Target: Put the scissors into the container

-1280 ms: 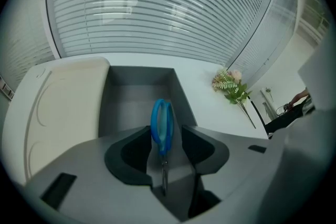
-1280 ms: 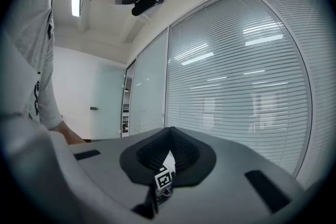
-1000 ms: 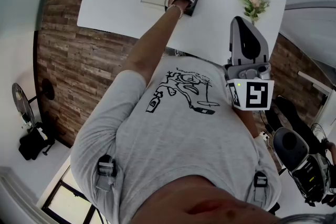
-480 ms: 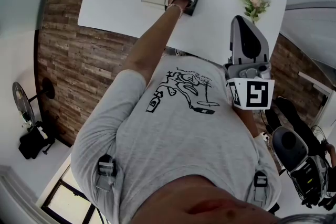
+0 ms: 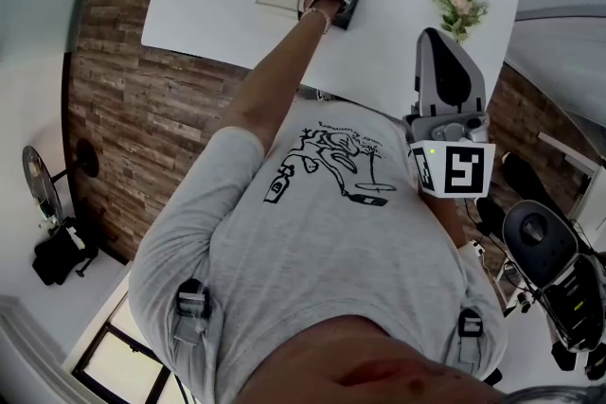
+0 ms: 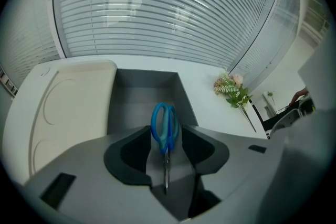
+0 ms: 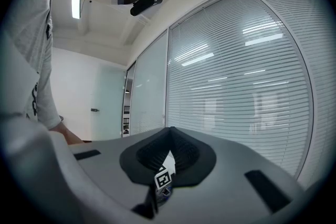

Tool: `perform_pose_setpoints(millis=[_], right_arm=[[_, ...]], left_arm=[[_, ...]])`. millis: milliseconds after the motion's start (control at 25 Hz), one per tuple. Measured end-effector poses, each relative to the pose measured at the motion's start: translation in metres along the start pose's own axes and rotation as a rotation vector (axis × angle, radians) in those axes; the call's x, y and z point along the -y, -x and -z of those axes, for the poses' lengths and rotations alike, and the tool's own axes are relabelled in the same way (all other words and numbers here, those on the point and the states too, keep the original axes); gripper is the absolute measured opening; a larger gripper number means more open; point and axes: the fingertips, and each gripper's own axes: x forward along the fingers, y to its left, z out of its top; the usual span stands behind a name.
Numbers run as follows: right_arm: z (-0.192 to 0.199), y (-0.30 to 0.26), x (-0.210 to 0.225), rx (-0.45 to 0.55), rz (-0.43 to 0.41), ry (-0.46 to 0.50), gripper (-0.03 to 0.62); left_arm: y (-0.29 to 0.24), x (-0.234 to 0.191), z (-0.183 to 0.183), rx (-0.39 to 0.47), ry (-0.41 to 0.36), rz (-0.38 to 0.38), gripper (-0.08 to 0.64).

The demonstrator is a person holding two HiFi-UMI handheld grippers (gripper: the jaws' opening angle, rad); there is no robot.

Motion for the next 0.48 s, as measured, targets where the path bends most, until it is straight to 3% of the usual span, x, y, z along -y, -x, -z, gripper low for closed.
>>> perform_pose_setpoints(millis=[480], right_arm=[[0.0017, 0.0005, 0.0001, 0.0, -0.002, -0.003, 0.006]], left_arm=[[0.0076, 0.0014, -0.0018, 0.019, -0.006, -0.006, 0.176]])
